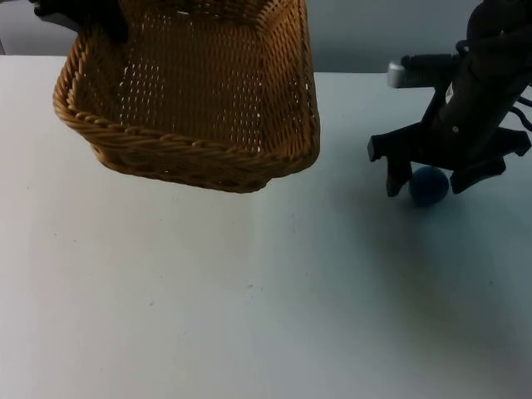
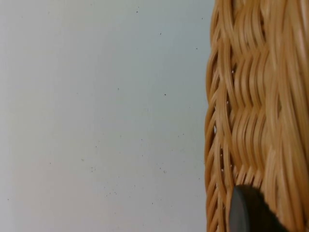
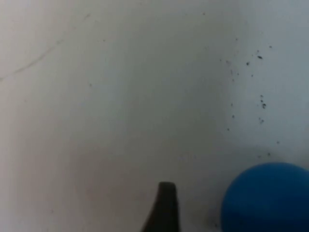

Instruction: Pick up the basket with the left hand and place the ball into the basket with the right hand.

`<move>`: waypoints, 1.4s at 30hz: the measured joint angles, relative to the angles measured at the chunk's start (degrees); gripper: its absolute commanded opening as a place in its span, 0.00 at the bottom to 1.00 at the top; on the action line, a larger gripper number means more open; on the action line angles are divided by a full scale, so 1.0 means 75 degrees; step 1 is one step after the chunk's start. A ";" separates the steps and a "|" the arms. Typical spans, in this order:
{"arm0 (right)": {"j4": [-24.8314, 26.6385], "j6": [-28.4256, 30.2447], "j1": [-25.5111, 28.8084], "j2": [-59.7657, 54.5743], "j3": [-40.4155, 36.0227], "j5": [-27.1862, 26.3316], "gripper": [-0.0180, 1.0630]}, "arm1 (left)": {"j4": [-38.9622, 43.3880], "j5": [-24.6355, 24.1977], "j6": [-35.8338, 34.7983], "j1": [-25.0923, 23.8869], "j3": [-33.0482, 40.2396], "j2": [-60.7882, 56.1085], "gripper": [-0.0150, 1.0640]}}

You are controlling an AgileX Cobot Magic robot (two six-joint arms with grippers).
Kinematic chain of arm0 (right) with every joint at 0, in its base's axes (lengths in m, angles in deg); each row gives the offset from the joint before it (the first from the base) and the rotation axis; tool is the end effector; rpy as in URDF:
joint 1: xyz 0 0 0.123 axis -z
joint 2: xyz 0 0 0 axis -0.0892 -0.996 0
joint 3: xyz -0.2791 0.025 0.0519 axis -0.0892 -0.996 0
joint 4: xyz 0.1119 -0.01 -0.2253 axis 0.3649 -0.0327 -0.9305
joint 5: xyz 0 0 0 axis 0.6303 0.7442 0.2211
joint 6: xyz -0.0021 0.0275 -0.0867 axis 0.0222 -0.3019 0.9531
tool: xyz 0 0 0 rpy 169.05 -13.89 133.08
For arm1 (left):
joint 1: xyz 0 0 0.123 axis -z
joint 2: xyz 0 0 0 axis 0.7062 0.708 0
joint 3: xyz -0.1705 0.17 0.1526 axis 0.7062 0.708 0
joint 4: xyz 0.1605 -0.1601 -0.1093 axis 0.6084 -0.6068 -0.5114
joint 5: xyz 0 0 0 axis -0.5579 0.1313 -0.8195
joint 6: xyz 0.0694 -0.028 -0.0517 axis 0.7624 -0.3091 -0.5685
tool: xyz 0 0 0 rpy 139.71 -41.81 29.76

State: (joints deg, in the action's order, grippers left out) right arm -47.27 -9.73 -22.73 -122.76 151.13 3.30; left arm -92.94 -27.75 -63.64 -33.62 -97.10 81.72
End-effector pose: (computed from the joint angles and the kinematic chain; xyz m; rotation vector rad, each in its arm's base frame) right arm 0.4106 0.1212 0.0992 -0.1534 2.8215 -0.0273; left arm 0.3941 -0.1027 0.2612 -0.0806 2.6704 -0.5168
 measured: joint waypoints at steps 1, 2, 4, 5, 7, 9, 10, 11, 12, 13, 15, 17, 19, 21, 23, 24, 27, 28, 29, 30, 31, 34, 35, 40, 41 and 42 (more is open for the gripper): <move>0.0000 -0.0015 0.0000 0.0000 0.0000 0.0000 0.51 | 0.0000 0.0000 0.0000 0.0000 0.0000 0.0000 0.01; 0.0000 -0.0027 0.0000 -0.0006 0.0000 -0.0031 0.46 | 0.0000 0.0000 0.0000 0.0000 0.0000 0.0000 0.01; 0.0000 -0.0032 0.0000 -0.0006 0.0000 -0.0045 0.39 | 0.0000 0.0000 0.0000 0.0000 0.0000 0.0000 0.01; 0.0000 -0.0045 0.0000 -0.0006 0.0000 -0.0044 0.39 | 0.0012 0.0000 0.0000 0.0000 0.0000 0.0000 0.01; 0.0000 -0.0045 0.0000 -0.0006 0.0000 -0.0061 0.33 | 0.0012 0.0000 0.0000 0.0000 0.0000 0.0000 0.01; 0.0000 -0.0062 0.0000 -0.0006 0.0000 -0.0061 0.23 | 0.0012 0.0000 0.0000 0.0000 0.0000 0.0000 0.01; 0.0000 -0.0094 0.0000 -0.0006 0.0000 -0.0061 0.23 | 0.0012 0.0000 0.0000 0.0000 0.0000 0.0000 0.01; 0.0000 -0.0133 0.0000 -0.0006 0.0000 -0.0061 0.19 | 0.0012 0.0000 0.0000 0.0000 0.0000 0.0000 0.01; 0.0000 -0.0162 0.0000 -0.0006 0.0000 -0.0061 0.12 | 0.0012 0.0000 0.0000 0.0000 0.0000 0.0000 0.01; 0.0000 -0.0174 0.0000 -0.0018 0.0000 -0.0061 0.07 | 0.0012 0.0000 0.0000 0.0000 0.0000 0.0000 0.01; 0.0000 -0.0192 0.0000 -0.0018 0.0000 -0.0061 0.01 | 0.0012 0.0000 0.0000 0.0000 0.0000 0.0000 0.01; 0.0000 -0.0208 0.0000 -0.0018 0.0000 -0.0028 0.01 | 0.0012 0.0000 0.0000 0.0000 0.0000 0.0000 0.01; 0.0000 -0.0219 0.0000 -0.0018 0.0000 0.0014 0.01 | 0.0012 0.0000 0.0000 0.0000 0.0000 0.0000 0.01; -0.0014 -0.0219 0.0000 -0.0004 0.0012 0.0118 0.01 | 0.0012 0.0000 0.0000 0.0000 0.0000 0.0000 0.01; -0.0014 -0.0219 0.0000 0.0071 0.0012 0.0193 0.01 | 0.0012 0.0015 0.0000 0.0000 0.0000 0.0000 0.01; -0.0014 -0.0219 0.0000 0.0071 0.0012 0.0193 0.01 | 0.0012 0.0015 0.0000 0.0000 0.0000 0.0000 0.01; -0.0014 -0.0219 0.0000 0.0481 0.0012 0.0225 0.01 | 0.0012 0.0032 0.0000 0.0000 0.0000 0.0000 0.01; -0.0014 -0.0219 0.0000 0.0674 0.0012 0.0225 0.01 | 0.0012 0.0032 0.0000 0.0000 0.0000 0.0000 0.01; -0.0014 -0.0219 0.0000 0.0674 0.0012 0.0225 0.01 | 0.0012 0.0032 0.0000 0.0000 0.0000 0.0000 0.01; -0.0014 -0.0219 0.0000 0.0842 0.0012 0.0247 0.01 | 0.0012 0.0044 0.0000 0.0000 0.0000 0.0000 0.01; -0.0014 -0.0219 0.0000 0.1039 0.0012 0.0256 0.01 | 0.0012 0.0044 0.0000 0.0000 0.0000 0.0000 0.01; -0.0014 -0.0219 0.0000 0.1393 0.0012 0.0360 0.01 | 0.0012 0.0059 0.0000 0.0000 0.0000 0.0000 0.01; -0.0027 -0.0219 0.0000 0.1570 0.0012 0.0411 0.01 | 0.0012 0.0074 0.0000 0.0000 0.0000 0.0000 0.01; -0.0044 -0.0219 0.0000 0.2288 0.0012 0.0525 0.01 | 0.0012 0.0138 0.0000 0.0000 0.0000 0.0000 0.01; -0.0044 -0.0219 0.0000 0.2466 0.0012 0.0544 0.01 | 0.0012 0.0138 0.0000 0.0000 0.0000 0.0000 0.01; -0.0044 -0.0219 0.0000 0.2624 0.0012 0.0544 0.01 | 0.0012 0.0155 0.0000 0.0000 0.0000 0.0000 0.01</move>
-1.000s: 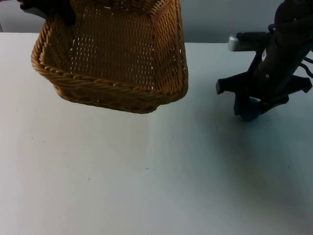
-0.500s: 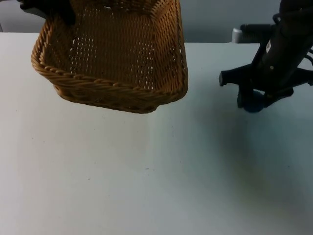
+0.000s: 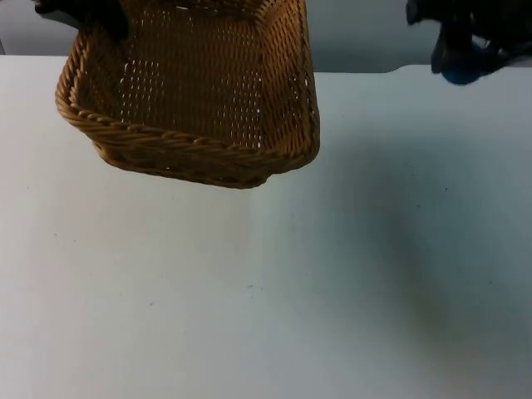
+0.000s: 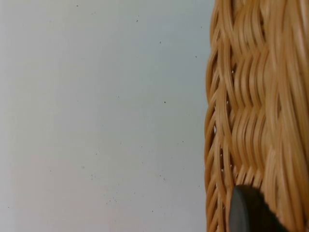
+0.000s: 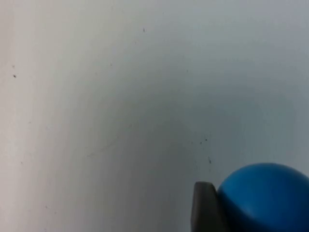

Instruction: Pick up the basket with the left hand and place the ball into the basket with the right hand.

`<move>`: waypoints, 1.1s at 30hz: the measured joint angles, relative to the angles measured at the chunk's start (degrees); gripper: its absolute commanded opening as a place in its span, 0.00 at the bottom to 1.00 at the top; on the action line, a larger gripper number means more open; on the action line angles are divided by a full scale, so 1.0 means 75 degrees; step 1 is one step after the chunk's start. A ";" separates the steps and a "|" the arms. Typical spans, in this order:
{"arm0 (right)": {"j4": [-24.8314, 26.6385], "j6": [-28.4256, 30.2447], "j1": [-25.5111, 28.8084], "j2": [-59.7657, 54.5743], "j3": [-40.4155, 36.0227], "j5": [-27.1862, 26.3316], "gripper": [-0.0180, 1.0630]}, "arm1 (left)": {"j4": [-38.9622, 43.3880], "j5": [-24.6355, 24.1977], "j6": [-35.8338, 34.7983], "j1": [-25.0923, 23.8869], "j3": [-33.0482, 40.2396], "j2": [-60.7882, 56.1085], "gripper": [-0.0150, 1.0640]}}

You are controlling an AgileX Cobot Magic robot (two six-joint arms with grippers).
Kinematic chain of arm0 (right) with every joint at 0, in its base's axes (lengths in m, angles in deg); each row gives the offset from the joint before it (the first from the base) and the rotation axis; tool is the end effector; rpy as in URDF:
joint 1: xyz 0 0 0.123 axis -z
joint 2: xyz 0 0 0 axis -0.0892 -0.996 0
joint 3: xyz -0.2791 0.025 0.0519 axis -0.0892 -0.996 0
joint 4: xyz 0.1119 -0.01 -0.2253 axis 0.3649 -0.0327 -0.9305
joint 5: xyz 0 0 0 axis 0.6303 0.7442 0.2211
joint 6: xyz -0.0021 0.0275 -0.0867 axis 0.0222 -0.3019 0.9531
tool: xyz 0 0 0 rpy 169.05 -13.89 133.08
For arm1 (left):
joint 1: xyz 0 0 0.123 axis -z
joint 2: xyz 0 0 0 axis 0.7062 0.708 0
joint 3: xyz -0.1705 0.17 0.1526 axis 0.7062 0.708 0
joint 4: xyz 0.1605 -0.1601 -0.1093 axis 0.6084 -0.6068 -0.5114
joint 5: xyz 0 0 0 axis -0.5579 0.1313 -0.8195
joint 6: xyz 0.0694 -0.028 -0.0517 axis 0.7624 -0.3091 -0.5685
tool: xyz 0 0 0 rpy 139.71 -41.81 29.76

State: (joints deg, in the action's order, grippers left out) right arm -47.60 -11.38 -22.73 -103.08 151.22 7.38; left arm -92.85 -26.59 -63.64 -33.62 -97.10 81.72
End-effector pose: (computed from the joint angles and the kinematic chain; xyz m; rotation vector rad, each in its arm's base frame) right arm 0.3900 0.1133 0.2417 -0.0758 2.5558 0.0601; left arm 0.3958 -0.1025 0.2619 -0.0838 2.6505 -0.5135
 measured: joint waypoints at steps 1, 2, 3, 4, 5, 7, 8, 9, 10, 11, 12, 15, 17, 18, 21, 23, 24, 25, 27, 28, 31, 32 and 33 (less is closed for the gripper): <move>0.0000 0.0000 0.0000 0.0000 0.0000 0.0000 0.01 | 0.0000 0.0000 0.0000 0.0000 0.0000 0.0000 0.01; 0.0000 0.0000 0.0000 0.0161 0.0000 0.0016 0.01 | 0.0000 0.0000 0.0000 0.0000 0.0000 0.0000 0.01; 0.0000 0.0000 0.0000 0.0370 0.0000 0.0016 0.01 | 0.0000 0.0000 0.0000 0.0000 0.0000 0.0000 0.01; 0.0000 0.0050 -0.0018 0.0554 0.0000 0.0029 0.01 | 0.0000 0.0000 0.0000 0.0000 0.0000 0.0000 0.01; -0.0011 0.0086 -0.0049 0.0704 0.0000 0.0029 0.01 | 0.0000 0.0011 0.0000 0.0000 0.0000 0.0000 0.01; -0.0030 0.0151 -0.0130 0.0881 0.0000 0.0045 0.01 | 0.0000 0.0032 0.0000 0.0000 0.0000 0.0000 0.01; -0.0104 0.0170 -0.0233 0.1040 0.0000 0.0045 0.01 | 0.0000 0.0057 0.0000 0.0000 0.0000 0.0000 0.01; -0.0269 0.0187 -0.0419 0.1246 0.0000 0.0045 0.01 | 0.0000 0.0079 0.0000 0.0000 0.0000 0.0000 0.01; -0.0393 0.0198 -0.0583 0.1382 0.0000 0.0045 0.01 | 0.0000 0.0092 0.0000 0.0000 0.0000 0.0000 0.01; -0.0393 0.0198 -0.0583 0.1382 0.0000 0.0045 0.01 | 0.0000 0.0092 0.0000 0.0000 0.0000 0.0000 0.01; -0.0472 0.0198 -0.0764 0.1497 0.0000 0.0063 0.01 | 0.0000 0.0111 0.0000 0.0000 0.0000 0.0000 0.01; -0.0677 0.0198 -0.1325 0.1661 0.0102 0.0108 0.01 | -0.0029 0.0130 0.0000 0.0000 0.0000 0.0000 0.01; -0.0817 0.0198 -0.1540 0.1656 0.0140 0.0094 0.01 | -0.0029 0.0148 0.0000 0.0000 0.0000 0.0000 0.01; -0.0944 0.0198 -0.1719 0.1656 0.0162 0.0078 0.01 | -0.0029 0.0148 0.0000 0.0000 0.0000 0.0000 0.01; -0.1301 0.0198 -0.2311 0.1656 0.0194 -0.0115 0.01 | -0.0045 0.0171 0.0000 0.0000 0.0000 0.0000 0.01; -0.1381 0.0198 -0.2444 0.1656 0.0194 -0.0247 0.01 | -0.0061 0.0184 0.0000 0.0000 0.0000 0.0000 0.01; -0.1429 0.0198 -0.2577 0.1656 0.0194 -0.0375 0.01 | -0.0077 0.0184 0.0000 0.0000 0.0000 0.0000 0.01; -0.1447 0.0198 -0.2683 0.1656 0.0194 -0.0505 0.01 | -0.0091 0.0184 0.0000 0.0000 0.0000 0.0000 0.01; -0.1464 0.0203 -0.2832 0.1638 0.0194 -0.0767 0.01 | -0.0177 0.0184 0.0000 0.0000 0.0000 0.0000 0.01; -0.1464 0.0203 -0.2832 0.1638 0.0194 -0.0767 0.01 | -0.0177 0.0184 0.0000 0.0000 0.0000 0.0000 0.01; -0.1541 0.0216 -0.2898 0.1472 0.0199 -0.0971 0.01 | -0.0302 0.0184 0.0015 0.0000 0.0000 0.0000 0.01; -0.1541 0.0216 -0.2898 0.1472 0.0199 -0.0971 0.01 | -0.0302 0.0184 0.0015 0.0000 0.0000 0.0000 0.01; -0.1577 0.0254 -0.2903 0.1372 0.0199 -0.1026 0.01 | -0.0369 0.0184 0.0076 0.0000 0.0000 0.0000 0.01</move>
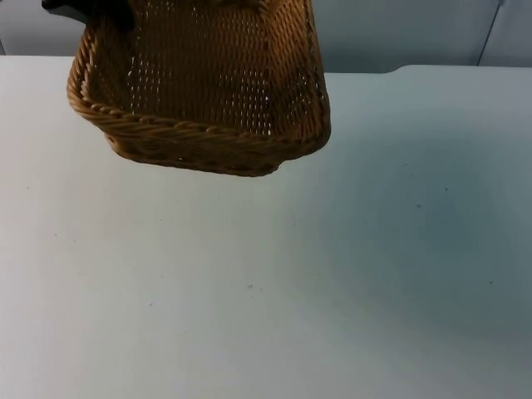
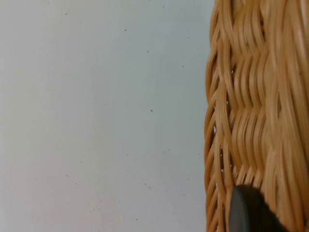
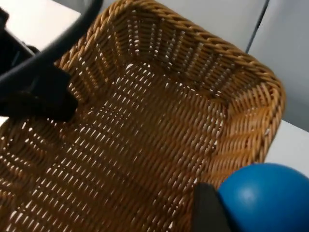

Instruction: Pick up the basket with the left hand and place the ball into the basket with the right hand.

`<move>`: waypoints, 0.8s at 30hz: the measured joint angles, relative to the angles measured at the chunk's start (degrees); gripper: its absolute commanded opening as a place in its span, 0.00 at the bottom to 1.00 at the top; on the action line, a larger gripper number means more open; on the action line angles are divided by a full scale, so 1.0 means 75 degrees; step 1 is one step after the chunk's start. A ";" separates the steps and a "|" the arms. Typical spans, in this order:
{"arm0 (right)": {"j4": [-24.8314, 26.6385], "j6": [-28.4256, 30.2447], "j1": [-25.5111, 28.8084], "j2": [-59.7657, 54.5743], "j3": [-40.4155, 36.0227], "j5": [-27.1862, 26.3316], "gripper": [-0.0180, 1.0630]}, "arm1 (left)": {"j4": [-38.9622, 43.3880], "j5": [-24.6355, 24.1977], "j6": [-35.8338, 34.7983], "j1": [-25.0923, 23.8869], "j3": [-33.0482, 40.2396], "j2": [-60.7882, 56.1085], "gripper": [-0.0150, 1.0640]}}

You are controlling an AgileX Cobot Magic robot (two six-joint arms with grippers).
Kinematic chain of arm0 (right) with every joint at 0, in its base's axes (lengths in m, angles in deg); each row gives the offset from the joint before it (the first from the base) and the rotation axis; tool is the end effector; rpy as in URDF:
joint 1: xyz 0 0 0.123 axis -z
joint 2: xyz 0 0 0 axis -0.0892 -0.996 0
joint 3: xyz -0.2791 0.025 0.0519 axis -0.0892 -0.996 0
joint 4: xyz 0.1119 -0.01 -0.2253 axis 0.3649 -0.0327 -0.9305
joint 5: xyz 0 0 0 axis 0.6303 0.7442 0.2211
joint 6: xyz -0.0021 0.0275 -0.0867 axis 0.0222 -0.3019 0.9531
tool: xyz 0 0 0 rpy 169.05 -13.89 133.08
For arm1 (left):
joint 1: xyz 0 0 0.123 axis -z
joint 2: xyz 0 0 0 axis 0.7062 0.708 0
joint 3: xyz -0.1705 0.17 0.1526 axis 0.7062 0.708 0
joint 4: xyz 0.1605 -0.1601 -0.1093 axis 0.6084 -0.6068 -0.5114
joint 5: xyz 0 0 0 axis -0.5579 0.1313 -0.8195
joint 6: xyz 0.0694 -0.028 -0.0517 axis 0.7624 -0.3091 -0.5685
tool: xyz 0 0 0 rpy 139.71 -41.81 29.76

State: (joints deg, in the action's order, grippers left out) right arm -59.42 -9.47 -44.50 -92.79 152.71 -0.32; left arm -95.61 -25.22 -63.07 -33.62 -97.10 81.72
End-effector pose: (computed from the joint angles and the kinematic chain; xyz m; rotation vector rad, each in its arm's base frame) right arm 0.3114 0.2337 0.3320 -0.6550 2.0931 0.1736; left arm 0.3975 -0.1052 0.2640 -0.1095 2.6212 -0.5648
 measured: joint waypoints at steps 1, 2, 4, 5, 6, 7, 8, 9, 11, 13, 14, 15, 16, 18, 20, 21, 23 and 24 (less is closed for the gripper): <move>-0.0019 0.0038 -0.0013 -0.0105 0.0000 -0.0109 0.01 | -0.0083 0.0000 0.0084 0.0000 0.0000 0.0000 0.01; -0.0031 0.0078 -0.0029 -0.0212 0.0000 -0.0220 0.01 | -0.0177 0.0000 0.0140 0.0000 0.0000 0.0000 0.01; -0.0031 0.0114 -0.0043 -0.0347 0.0000 -0.0319 0.01 | -0.0306 0.0000 0.0197 0.0000 0.0000 0.0000 0.01; -0.0031 0.0134 -0.0057 -0.0473 0.0000 -0.0426 0.01 | -0.0381 0.0005 0.0229 0.0000 0.0000 0.0000 0.01; -0.0031 0.0134 -0.0057 -0.0582 0.0000 -0.0532 0.01 | -0.0458 0.0018 0.0263 0.0000 0.0000 0.0000 0.01; -0.0031 0.0150 -0.0068 -0.0768 0.0000 -0.0678 0.01 | -0.0517 0.0024 0.0271 0.0000 0.0000 0.0000 0.01; -0.0031 0.0174 -0.0068 -0.0890 0.0000 -0.0800 0.01 | -0.0519 0.0036 0.0271 0.0000 0.0000 0.0000 0.01; -0.0031 0.0174 -0.0068 -0.0890 0.0000 -0.0800 0.01 | -0.0519 0.0036 0.0271 0.0000 0.0000 0.0000 0.01; -0.0062 0.0207 -0.0068 -0.1097 0.0000 -0.1095 0.01 | -0.0533 0.0041 0.0271 0.0000 0.0000 0.0000 0.01; -0.0096 0.0228 -0.0068 -0.1316 0.0000 -0.1370 0.01 | -0.0533 0.0041 0.0271 0.0000 0.0000 0.0000 0.01; -0.0096 0.0228 -0.0068 -0.1316 0.0000 -0.1370 0.01 | -0.0533 0.0041 0.0271 0.0000 0.0000 0.0000 0.01; -0.0113 0.0238 -0.0068 -0.1400 0.0000 -0.1502 0.01 | -0.0533 0.0041 0.0271 0.0000 0.0000 0.0000 0.01; -0.0129 0.0246 -0.0068 -0.1496 0.0000 -0.1613 0.01 | -0.0533 0.0041 0.0271 0.0000 0.0000 0.0000 0.01; -0.0160 0.0259 -0.0068 -0.1665 0.0000 -0.1759 0.01 | -0.0533 0.0053 0.0271 0.0000 0.0000 0.0000 0.01; -0.0177 0.0259 -0.0068 -0.1790 0.0000 -0.1809 0.01 | -0.0533 0.0053 0.0271 0.0000 0.0000 0.0000 0.01; -0.0177 0.0259 -0.0068 -0.1857 0.0000 -0.1809 0.01 | -0.0533 0.0053 0.0278 0.0000 0.0000 0.0000 0.01; -0.0177 0.0259 -0.0068 -0.1946 0.0000 -0.1809 0.01 | -0.0533 0.0053 0.0291 0.0000 0.0000 0.0000 0.01; -0.0177 0.0259 -0.0068 -0.1946 0.0000 -0.1809 0.01 | -0.0533 0.0053 0.0291 0.0000 0.0000 0.0000 0.01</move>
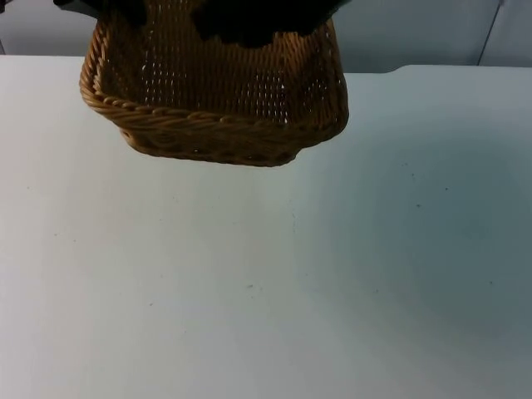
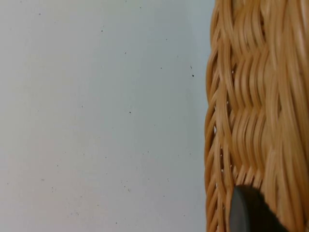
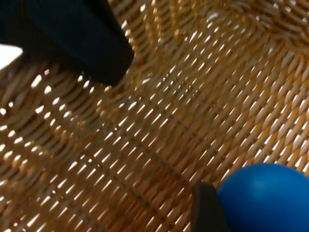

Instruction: Pick up the basket with the left hand and place the ball into the basket with the right hand.

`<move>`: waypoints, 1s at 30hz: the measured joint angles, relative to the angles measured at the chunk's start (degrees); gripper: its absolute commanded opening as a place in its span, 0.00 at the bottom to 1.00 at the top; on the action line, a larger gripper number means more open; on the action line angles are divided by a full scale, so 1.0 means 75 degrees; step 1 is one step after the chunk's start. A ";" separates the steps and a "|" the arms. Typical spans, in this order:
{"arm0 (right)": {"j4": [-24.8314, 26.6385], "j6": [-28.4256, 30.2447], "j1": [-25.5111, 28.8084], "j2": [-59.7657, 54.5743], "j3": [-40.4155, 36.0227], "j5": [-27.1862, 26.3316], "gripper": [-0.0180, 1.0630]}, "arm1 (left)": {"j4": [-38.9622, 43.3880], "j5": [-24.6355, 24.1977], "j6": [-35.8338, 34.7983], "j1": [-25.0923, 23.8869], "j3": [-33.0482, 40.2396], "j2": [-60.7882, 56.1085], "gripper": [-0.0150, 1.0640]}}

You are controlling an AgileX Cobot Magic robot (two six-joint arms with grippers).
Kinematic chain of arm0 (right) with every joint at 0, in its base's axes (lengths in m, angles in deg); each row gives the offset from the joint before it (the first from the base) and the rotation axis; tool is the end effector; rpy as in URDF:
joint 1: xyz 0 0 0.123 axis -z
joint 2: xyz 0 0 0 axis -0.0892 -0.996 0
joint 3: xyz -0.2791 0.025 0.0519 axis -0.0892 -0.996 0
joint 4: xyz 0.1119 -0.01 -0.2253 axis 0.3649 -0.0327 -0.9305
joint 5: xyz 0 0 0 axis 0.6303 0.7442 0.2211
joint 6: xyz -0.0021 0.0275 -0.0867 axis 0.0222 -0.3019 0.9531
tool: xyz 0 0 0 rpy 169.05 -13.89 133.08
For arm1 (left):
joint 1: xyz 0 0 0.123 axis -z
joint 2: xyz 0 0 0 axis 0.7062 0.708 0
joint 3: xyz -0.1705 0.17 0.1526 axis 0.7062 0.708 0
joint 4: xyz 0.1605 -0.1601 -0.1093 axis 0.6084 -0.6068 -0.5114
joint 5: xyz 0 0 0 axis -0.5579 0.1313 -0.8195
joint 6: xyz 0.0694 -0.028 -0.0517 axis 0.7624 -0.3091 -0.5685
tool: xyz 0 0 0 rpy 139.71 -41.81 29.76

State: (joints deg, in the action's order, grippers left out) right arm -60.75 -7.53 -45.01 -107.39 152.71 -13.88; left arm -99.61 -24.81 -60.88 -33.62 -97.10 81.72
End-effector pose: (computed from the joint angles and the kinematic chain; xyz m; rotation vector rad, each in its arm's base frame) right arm 0.3470 0.2771 0.2410 -0.8136 2.0786 0.2029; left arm 0.3978 -0.1092 0.2661 -0.1103 2.6016 -0.6319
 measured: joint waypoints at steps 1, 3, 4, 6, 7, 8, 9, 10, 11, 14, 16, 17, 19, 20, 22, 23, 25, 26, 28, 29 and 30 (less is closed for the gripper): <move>0.0000 0.0000 0.0000 -0.0002 0.0000 0.0000 0.01 | 0.0000 0.0000 0.0000 0.0000 0.0000 0.0000 0.01; 0.0000 0.0000 0.0000 -0.0002 0.0000 0.0000 0.01 | 0.0000 0.0000 0.0000 0.0000 0.0000 0.0000 0.01; 0.0000 0.0000 0.0000 -0.0002 0.0000 0.0000 0.01 | 0.0000 0.0000 0.0000 0.0000 0.0000 0.0000 0.01; 0.0000 0.0000 0.0000 -0.0030 0.0013 0.0000 0.01 | 0.0000 0.0000 0.0000 0.0000 0.0000 0.0000 0.01; 0.0000 0.0000 0.0000 -0.0052 0.0012 0.0000 0.02 | 0.0000 0.0000 0.0000 0.0000 0.0000 0.0000 0.01; -0.0016 0.0000 0.0000 -0.0107 0.0012 0.0000 0.03 | 0.0000 0.0000 0.0000 0.0000 0.0000 0.0000 0.01; -0.0016 0.0000 0.0000 -0.0107 0.0012 0.0000 0.05 | 0.0000 0.0000 0.0000 0.0000 0.0000 0.0000 0.01; -0.0016 0.0000 0.0000 -0.0164 0.0012 0.0000 0.05 | 0.0000 0.0000 0.0000 0.0000 0.0000 0.0000 0.01; -0.0016 0.0000 0.0000 -0.0252 0.0041 0.0048 0.08 | 0.0000 0.0000 0.0000 0.0000 0.0000 0.0000 0.01; -0.0016 0.0000 0.0000 -0.0391 0.0191 0.0241 0.22 | 0.0000 0.0000 0.0000 0.0000 0.0000 0.0000 0.01; -0.0016 0.0000 0.0000 -0.0468 0.0378 0.0404 0.25 | 0.0000 0.0000 0.0027 0.0000 0.0000 0.0000 0.01; -0.0016 0.0000 0.0000 -0.0486 0.0459 0.0412 0.31 | 0.0000 0.0000 0.0027 0.0000 0.0000 0.0000 0.01; -0.0016 0.0000 0.0000 -0.0486 0.0542 0.0431 0.36 | 0.0000 0.0000 0.0027 0.0000 0.0000 0.0000 0.01; -0.0016 0.0000 0.0000 -0.0486 0.0605 0.0431 0.40 | 0.0000 0.0000 0.0027 0.0000 0.0000 0.0000 0.01; -0.0016 0.0000 0.0000 -0.0486 0.0698 0.0412 0.50 | 0.0000 0.0000 0.0027 0.0000 0.0000 0.0000 0.01; -0.0016 0.0000 0.0000 -0.0486 0.0698 0.0412 0.54 | 0.0000 0.0000 0.0027 0.0000 0.0000 0.0000 0.01; -0.0016 0.0000 0.0000 -0.0486 0.0702 0.0378 0.58 | 0.0000 0.0000 0.0039 0.0000 0.0000 0.0000 0.01; -0.0016 0.0000 0.0000 -0.0486 0.0702 0.0378 0.65 | 0.0000 0.0000 0.0039 0.0000 0.0000 0.0000 0.01; -0.0016 0.0005 0.0000 -0.0486 0.0702 0.0405 0.79 | 0.0000 0.0000 0.0063 0.0000 0.0000 0.0000 0.01; -0.0016 0.0005 0.0000 -0.0486 0.0702 0.0405 0.85 | 0.0000 0.0000 0.0063 0.0000 0.0000 0.0000 0.01; -0.0016 0.0041 0.0000 -0.0486 0.0702 0.0405 0.85 | 0.0000 0.0000 0.0063 0.0000 0.0000 0.0000 0.01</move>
State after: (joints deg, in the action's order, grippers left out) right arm -60.87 -7.23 -45.01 -111.03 157.98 -10.85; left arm -99.61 -24.81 -60.41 -33.62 -97.10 81.72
